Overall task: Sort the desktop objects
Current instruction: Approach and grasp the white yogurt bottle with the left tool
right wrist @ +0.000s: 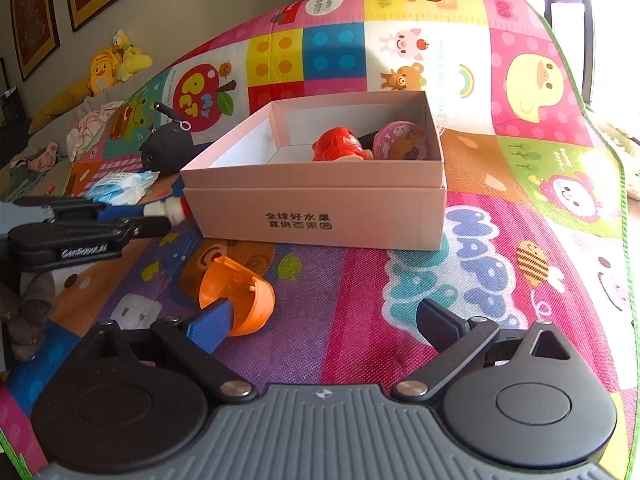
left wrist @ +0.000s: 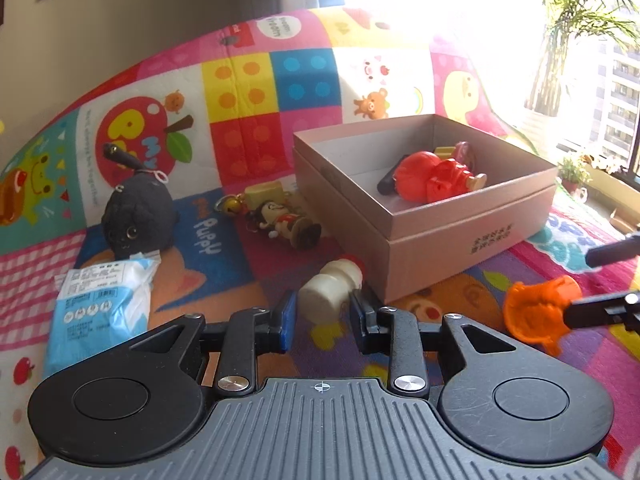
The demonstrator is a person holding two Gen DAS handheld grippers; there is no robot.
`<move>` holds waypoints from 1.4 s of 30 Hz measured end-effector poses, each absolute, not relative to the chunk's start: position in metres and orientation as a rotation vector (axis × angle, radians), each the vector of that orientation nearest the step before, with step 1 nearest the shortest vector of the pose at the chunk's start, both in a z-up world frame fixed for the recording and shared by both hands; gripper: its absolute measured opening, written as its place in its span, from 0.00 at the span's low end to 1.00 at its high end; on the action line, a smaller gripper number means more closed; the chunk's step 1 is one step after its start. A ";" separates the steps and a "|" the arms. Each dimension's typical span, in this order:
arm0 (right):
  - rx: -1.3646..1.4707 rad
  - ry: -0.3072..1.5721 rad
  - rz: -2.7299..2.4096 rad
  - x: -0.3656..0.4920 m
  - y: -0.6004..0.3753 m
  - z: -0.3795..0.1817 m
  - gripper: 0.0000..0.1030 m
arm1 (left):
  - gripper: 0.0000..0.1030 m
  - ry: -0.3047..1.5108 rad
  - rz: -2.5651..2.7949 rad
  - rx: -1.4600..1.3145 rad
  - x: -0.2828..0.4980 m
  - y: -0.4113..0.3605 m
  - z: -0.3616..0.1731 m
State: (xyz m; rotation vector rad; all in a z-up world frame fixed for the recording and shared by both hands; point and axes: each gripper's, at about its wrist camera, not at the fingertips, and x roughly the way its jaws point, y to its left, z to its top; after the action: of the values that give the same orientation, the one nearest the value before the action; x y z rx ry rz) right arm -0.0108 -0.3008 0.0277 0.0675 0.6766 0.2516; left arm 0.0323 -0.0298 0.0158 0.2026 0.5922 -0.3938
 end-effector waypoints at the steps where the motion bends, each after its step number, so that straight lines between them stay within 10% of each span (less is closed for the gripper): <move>1: 0.064 0.653 0.225 -0.011 -0.304 0.033 0.93 | 0.31 0.600 -0.405 0.198 0.021 -0.027 0.016; 18: 0.062 0.693 0.000 0.103 -0.314 0.051 0.38 | 0.63 0.652 -0.181 0.046 -0.010 0.032 0.001; 22: -0.039 0.670 -0.013 0.112 -0.290 0.049 0.39 | 0.83 0.625 -0.191 0.012 -0.014 0.037 0.003; 33: -0.079 0.625 0.118 0.123 -0.260 0.060 0.40 | 0.91 0.601 -0.256 0.053 -0.018 0.024 0.004; 39: -0.040 0.558 0.176 0.063 -0.282 0.081 0.81 | 0.91 0.616 -0.309 0.056 -0.019 0.010 0.003; 42: -0.058 0.594 0.222 0.030 -0.288 0.072 0.86 | 0.92 0.624 -0.338 0.057 -0.016 -0.001 0.003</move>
State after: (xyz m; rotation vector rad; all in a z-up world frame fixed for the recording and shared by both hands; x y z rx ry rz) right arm 0.0302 -0.2877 0.0719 -0.0580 0.5938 0.2222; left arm -0.0164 -0.0014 0.0026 0.0572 0.6235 -0.3382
